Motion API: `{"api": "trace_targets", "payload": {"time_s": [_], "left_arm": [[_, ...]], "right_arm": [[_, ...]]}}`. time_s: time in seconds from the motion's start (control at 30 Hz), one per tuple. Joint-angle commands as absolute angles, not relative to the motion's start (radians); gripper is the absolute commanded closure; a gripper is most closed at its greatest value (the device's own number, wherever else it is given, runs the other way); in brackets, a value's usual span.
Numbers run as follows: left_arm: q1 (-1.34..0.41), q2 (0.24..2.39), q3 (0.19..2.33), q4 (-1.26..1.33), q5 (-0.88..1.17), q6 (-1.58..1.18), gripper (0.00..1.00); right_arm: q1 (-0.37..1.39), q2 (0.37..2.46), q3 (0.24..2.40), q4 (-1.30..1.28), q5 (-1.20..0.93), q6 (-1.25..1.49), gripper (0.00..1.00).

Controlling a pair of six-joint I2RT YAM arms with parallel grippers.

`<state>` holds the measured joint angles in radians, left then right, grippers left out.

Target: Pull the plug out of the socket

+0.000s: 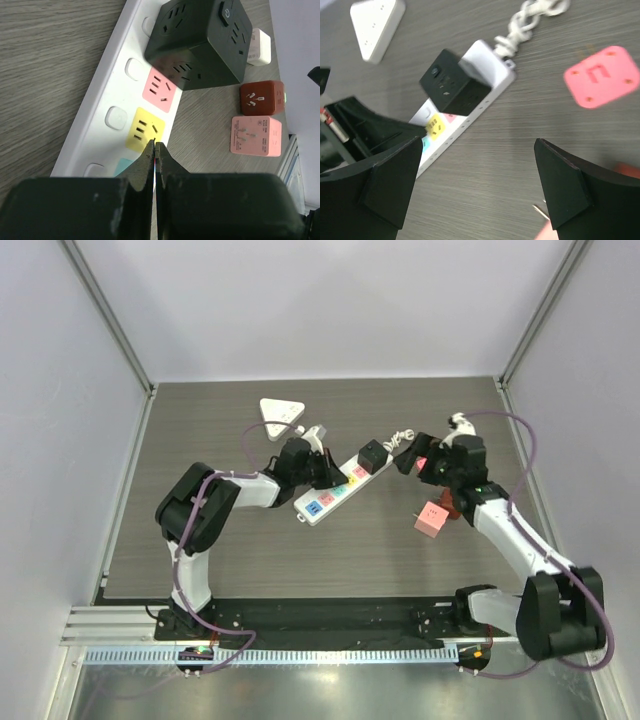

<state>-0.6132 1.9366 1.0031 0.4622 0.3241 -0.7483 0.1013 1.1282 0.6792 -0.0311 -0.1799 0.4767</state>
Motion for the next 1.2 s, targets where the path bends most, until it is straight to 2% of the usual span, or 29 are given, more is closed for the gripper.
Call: {"api": "trace_targets", "payload": {"time_s": [0.0, 0.27, 0.53, 0.7, 1.17], "left_arm": [[-0.627, 1.973, 1.042, 0.506, 0.344, -0.735, 1.00], [-0.632, 1.980, 1.038, 0.518, 0.344, -0.730, 0.99], [-0.630, 1.991, 1.055, 0.485, 0.327, -0.741, 0.99], [-0.632, 2.003, 1.071, 0.479, 0.340, -0.747, 0.99], [-0.629, 2.020, 1.121, 0.431, 0.371, -0.739, 0.98]], "right_arm": [[0.193, 1.219, 0.785, 0.040, -0.110, 0.381, 0.00], [0.275, 1.399, 0.933, 0.035, -0.094, 0.168, 0.00], [0.291, 1.479, 0.965, 0.068, -0.264, -0.017, 0.00], [0.296, 1.586, 1.084, -0.077, -0.255, -0.049, 0.00], [0.328, 1.677, 1.060, -0.006, -0.206, -0.081, 0.03]]}}
